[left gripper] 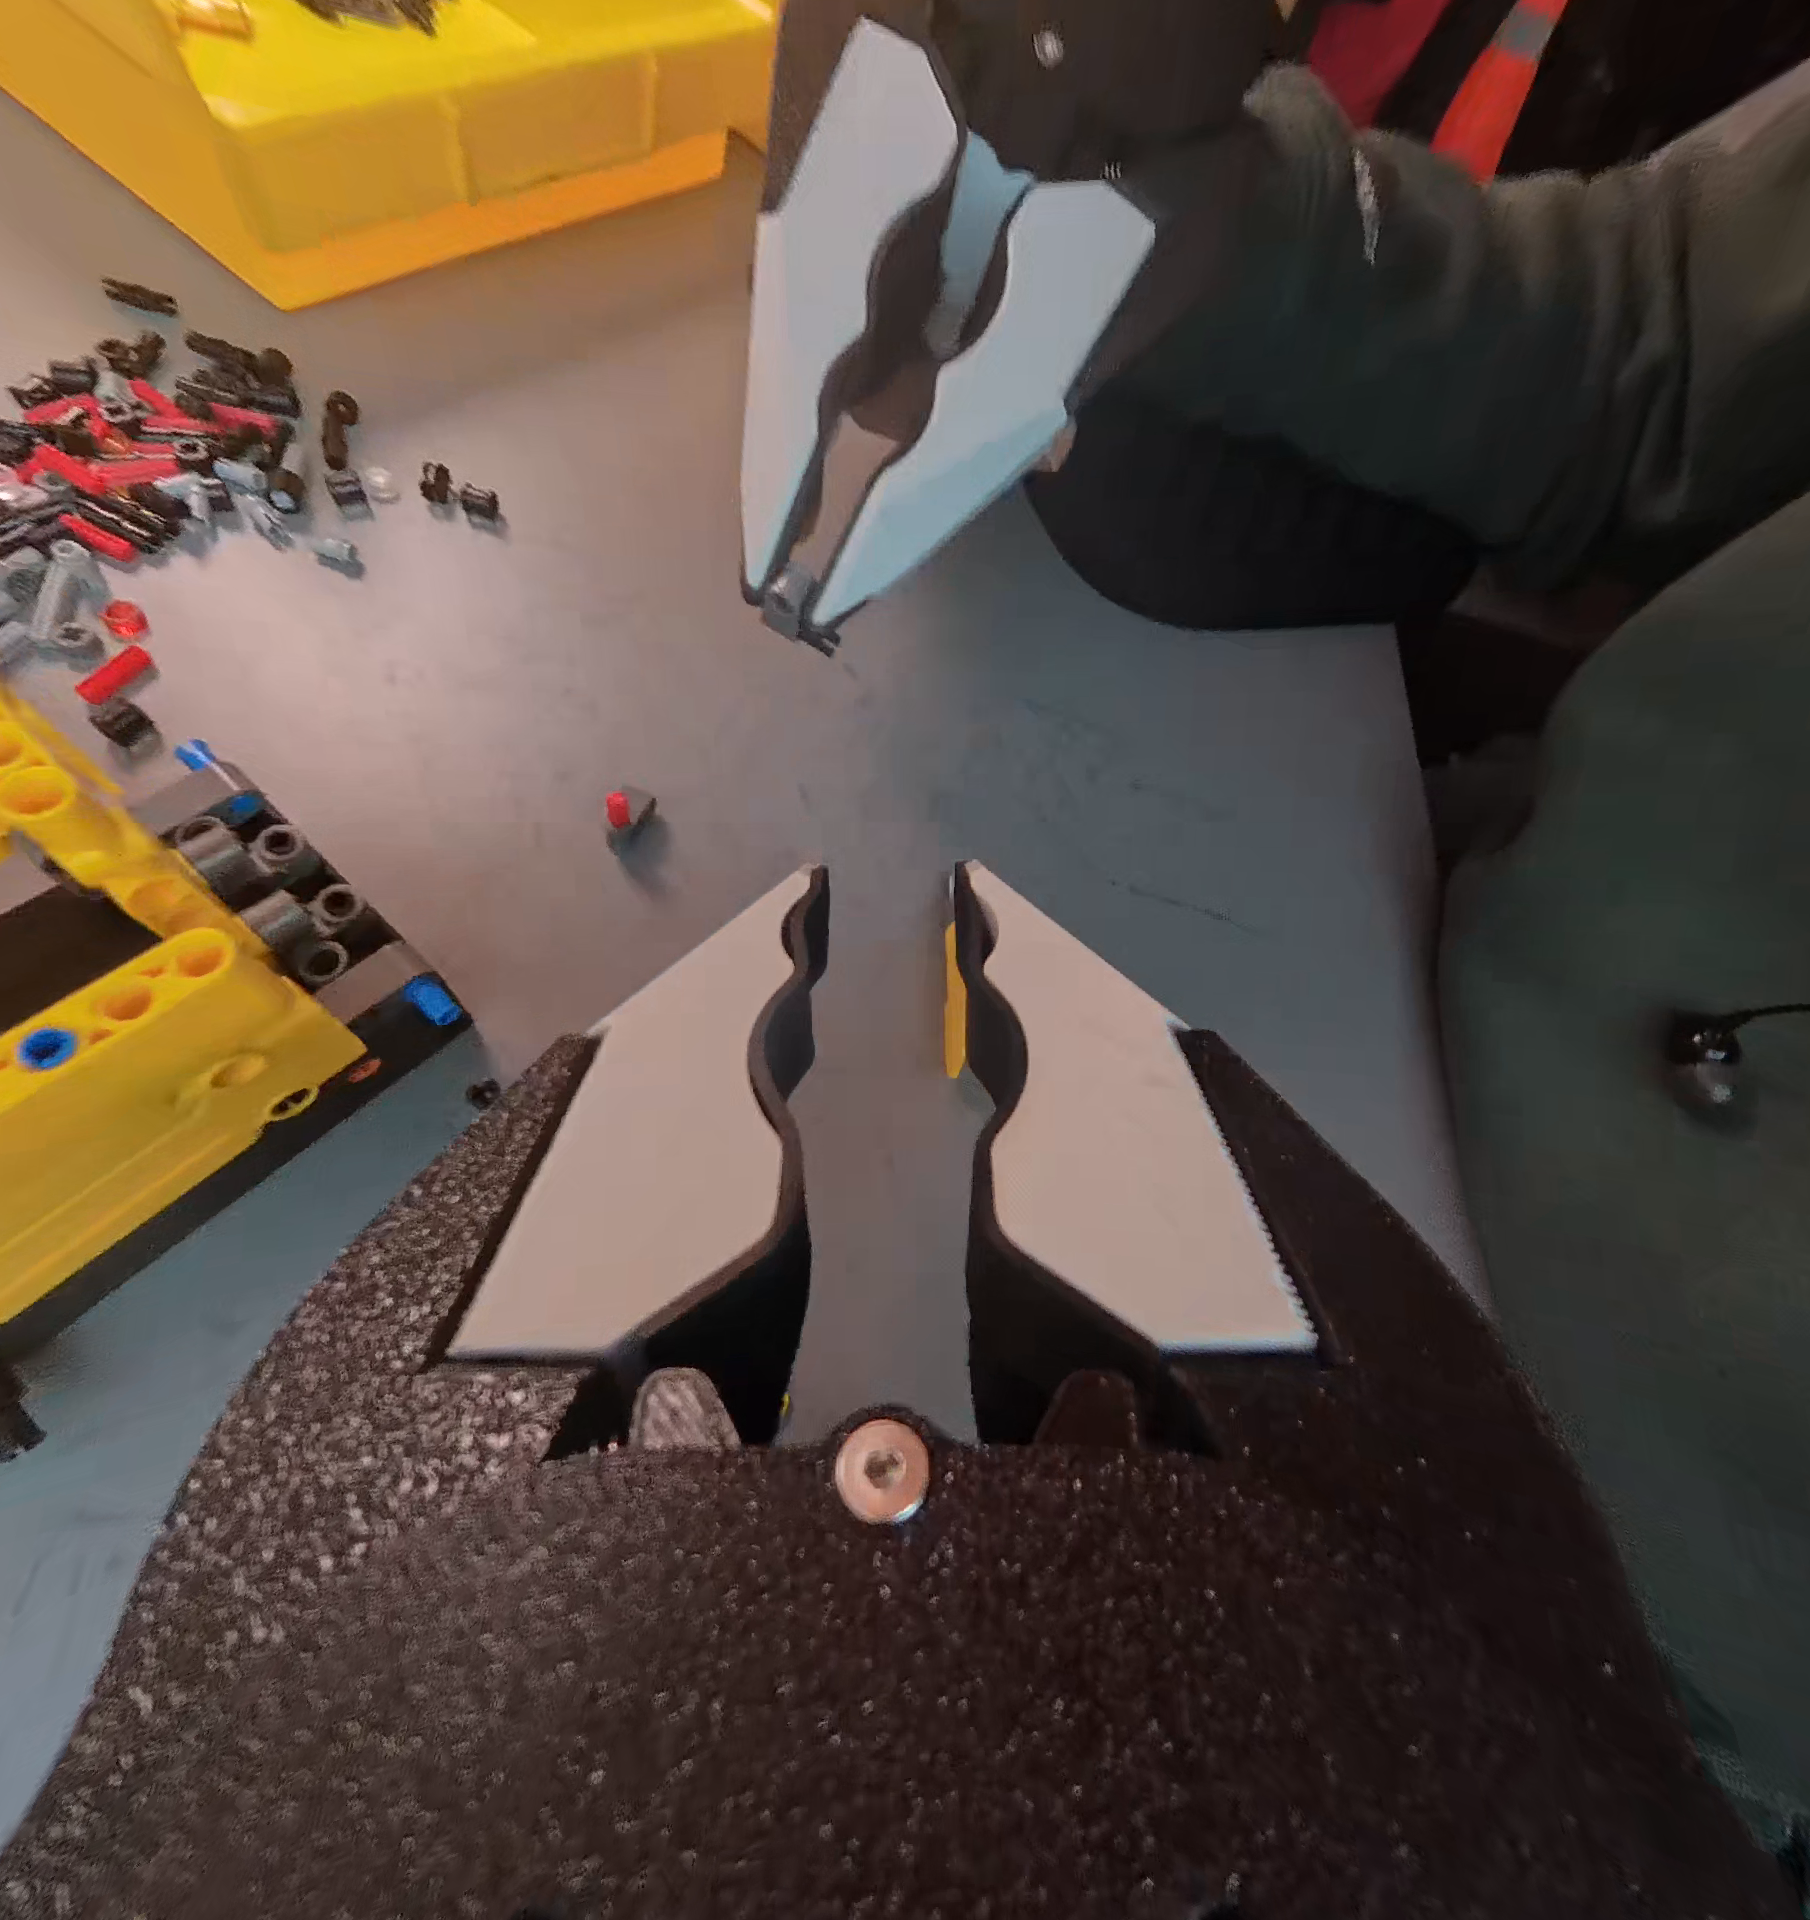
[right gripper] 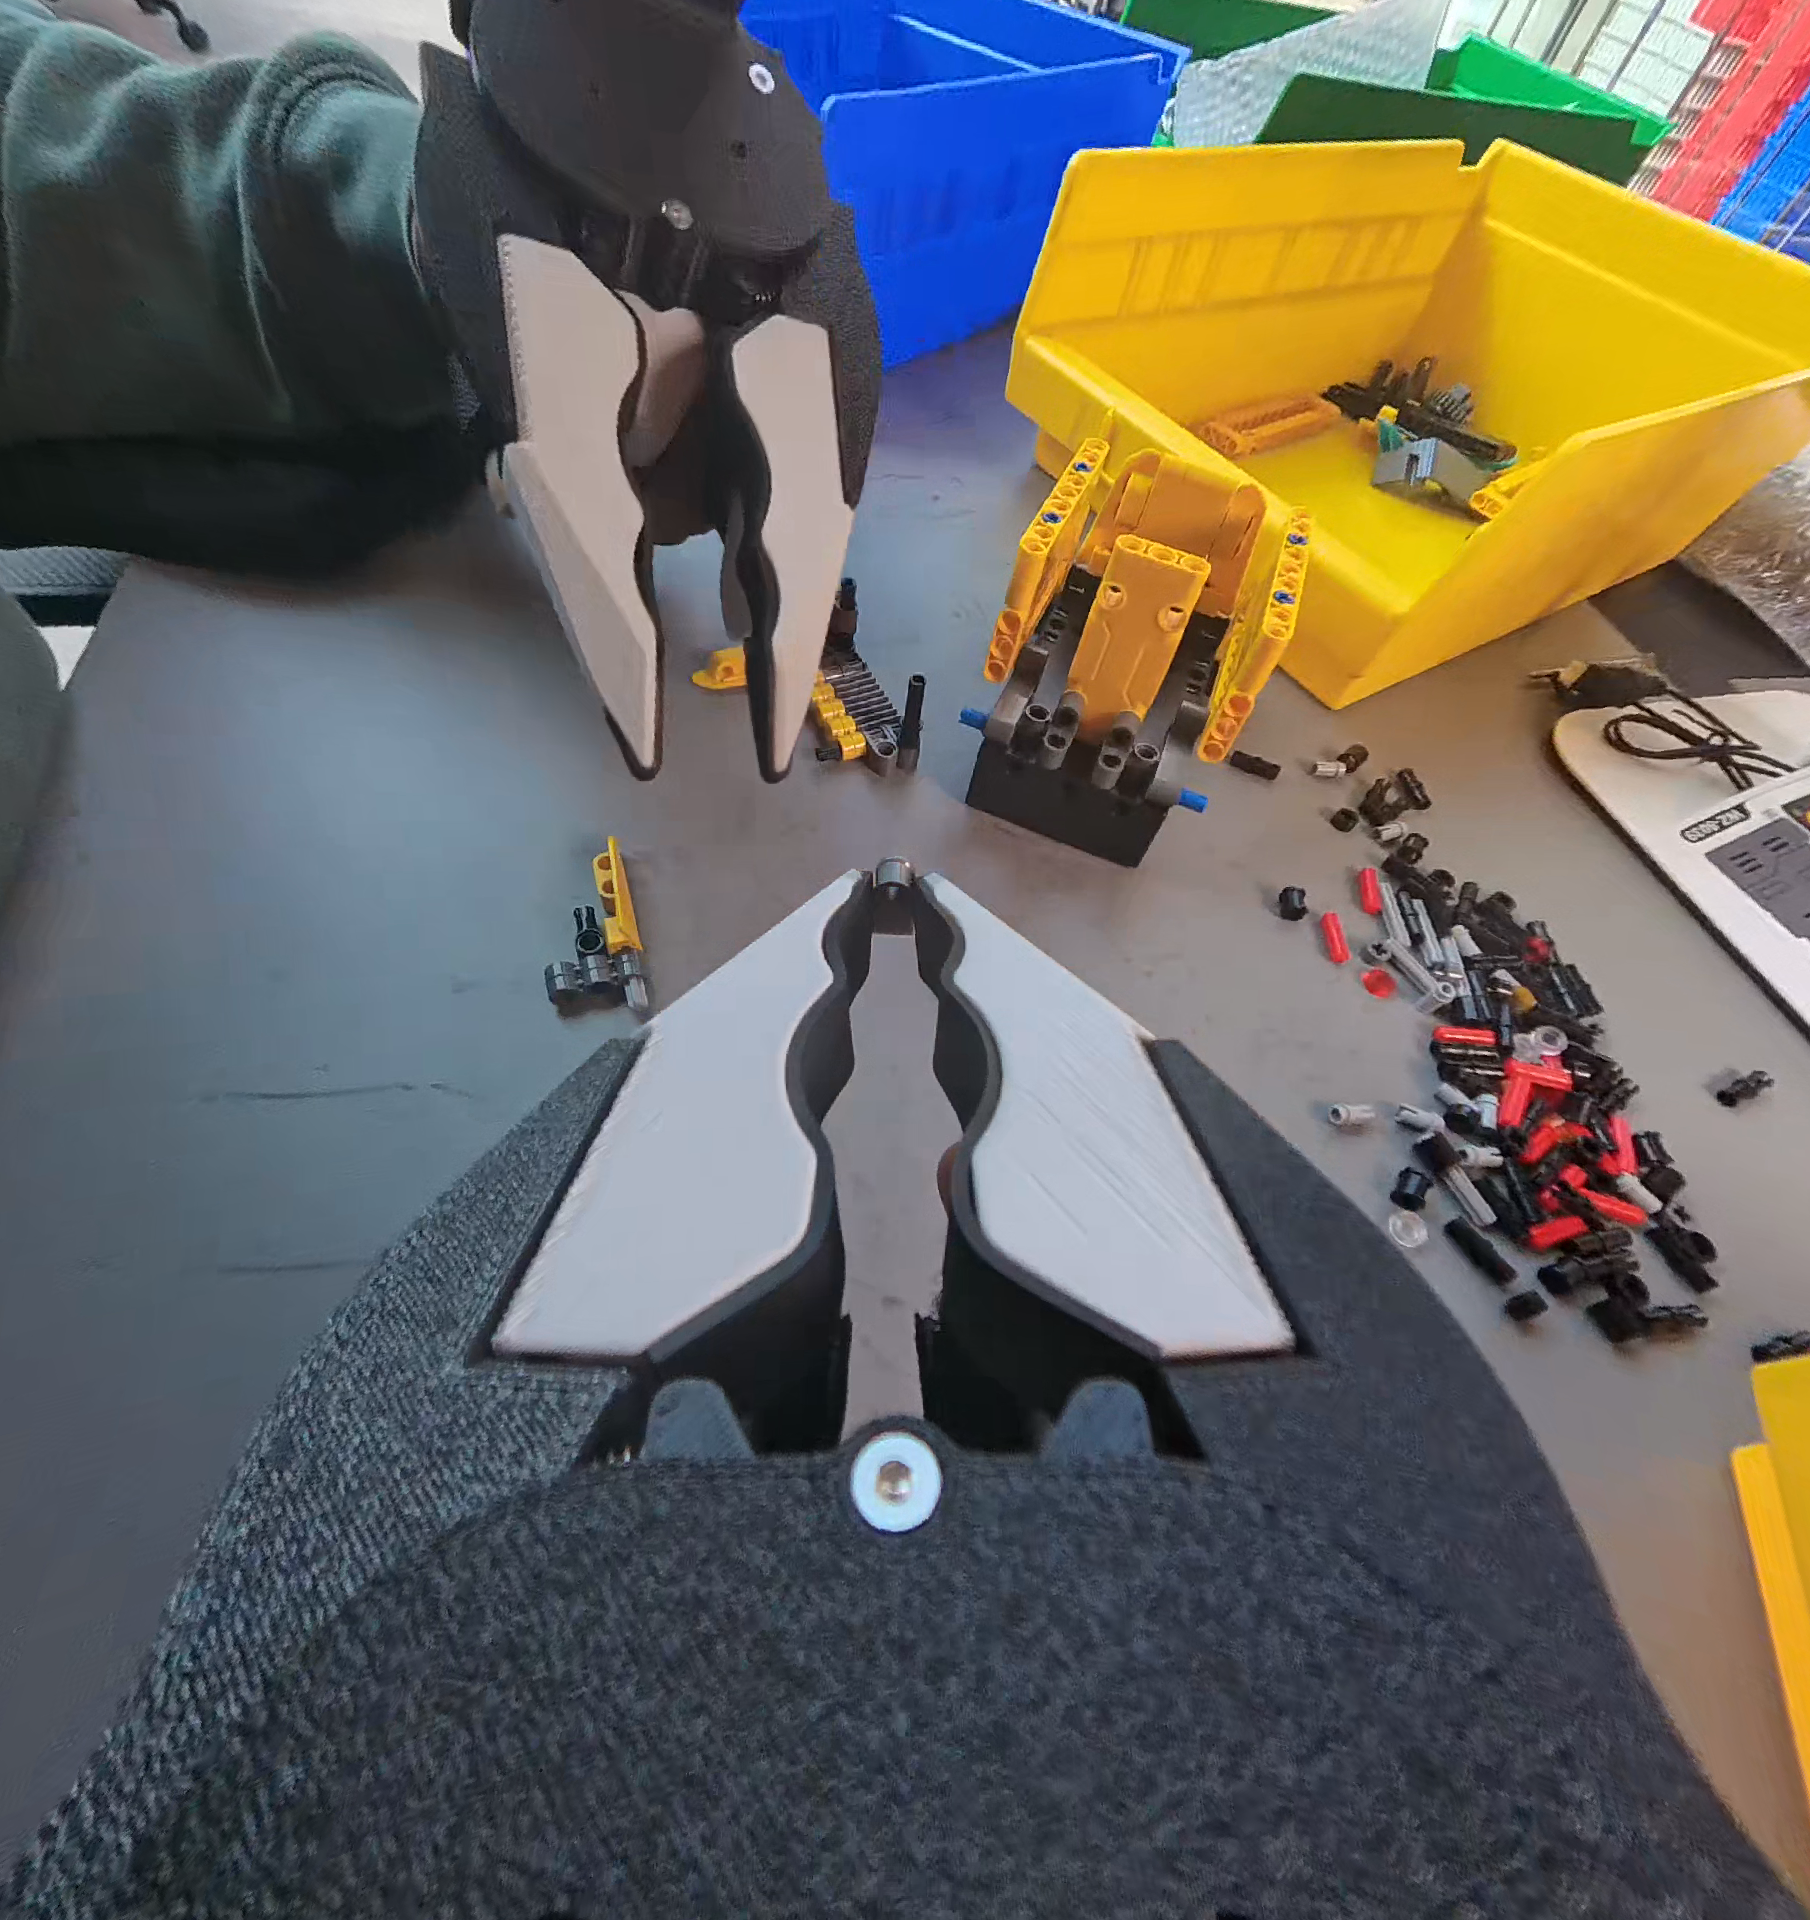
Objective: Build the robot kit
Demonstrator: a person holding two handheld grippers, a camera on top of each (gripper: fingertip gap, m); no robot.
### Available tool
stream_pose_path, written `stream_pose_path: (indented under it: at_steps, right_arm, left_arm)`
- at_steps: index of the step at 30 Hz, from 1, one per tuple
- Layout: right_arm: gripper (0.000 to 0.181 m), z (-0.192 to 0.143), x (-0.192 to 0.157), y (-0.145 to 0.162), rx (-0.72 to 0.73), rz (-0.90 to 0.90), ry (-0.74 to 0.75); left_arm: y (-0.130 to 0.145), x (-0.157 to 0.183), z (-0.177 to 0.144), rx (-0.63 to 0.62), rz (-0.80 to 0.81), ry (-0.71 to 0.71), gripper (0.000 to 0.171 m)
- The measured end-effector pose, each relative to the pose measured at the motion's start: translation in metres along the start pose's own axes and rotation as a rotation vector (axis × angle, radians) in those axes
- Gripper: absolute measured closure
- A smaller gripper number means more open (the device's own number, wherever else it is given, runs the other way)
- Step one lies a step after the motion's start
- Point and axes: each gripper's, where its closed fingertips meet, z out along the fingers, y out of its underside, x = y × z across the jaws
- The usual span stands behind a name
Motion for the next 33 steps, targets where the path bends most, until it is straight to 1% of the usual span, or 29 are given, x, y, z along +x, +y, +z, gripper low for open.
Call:
stream_pose_path:
  at_steps: [2,5,8,11,13,15,19,23,26,30,33]
  right_arm:
    - [0.175,0.000,0.001,0.000,0.003,0.009,-0.005]
    - [0.174,-0.001,0.002,0.001,0.001,0.013,-0.005]
    - [0.175,0.000,0.001,0.003,-0.009,0.010,-0.010]
    - [0.174,0.002,-0.002,0.005,-0.019,-0.001,-0.018]
    - [0.174,0.003,-0.005,0.006,-0.029,-0.005,-0.028]
    - [0.174,0.004,-0.008,0.008,-0.041,-0.004,-0.049]
    - [0.175,0.005,-0.023,0.013,-0.062,-0.003,-0.138]
    - [0.175,0.000,-0.029,0.004,-0.016,0.022,-0.180]
    - [0.175,-0.004,-0.030,-0.001,0.010,0.051,-0.205]
    - [0.175,-0.005,-0.032,-0.005,0.042,0.087,-0.235]
    - [0.175,-0.004,-0.033,-0.005,0.051,0.100,-0.249]
  left_arm:
    - [0.014,0.004,0.006,-0.082,0.051,-0.001,0.149]
    - [0.026,0.011,0.014,-0.150,0.090,0.021,0.152]
    - [0.032,0.012,0.020,-0.178,0.105,0.011,0.160]
    - [0.039,0.013,0.026,-0.220,0.132,0.001,0.161]
    - [0.038,0.014,0.027,-0.219,0.147,-0.010,0.168]
    - [0.038,0.012,0.027,-0.217,0.176,-0.029,0.170]
    - [0.032,0.006,0.028,-0.184,0.168,-0.051,0.171]
    - [0.005,0.005,0.016,-0.043,0.137,-0.058,0.171]
    - [-0.008,0.002,0.008,0.023,0.149,-0.089,0.171]
    - [-0.018,0.003,0.004,0.075,0.161,-0.099,0.171]
    - [-0.019,0.005,0.003,0.082,0.160,-0.092,0.171]
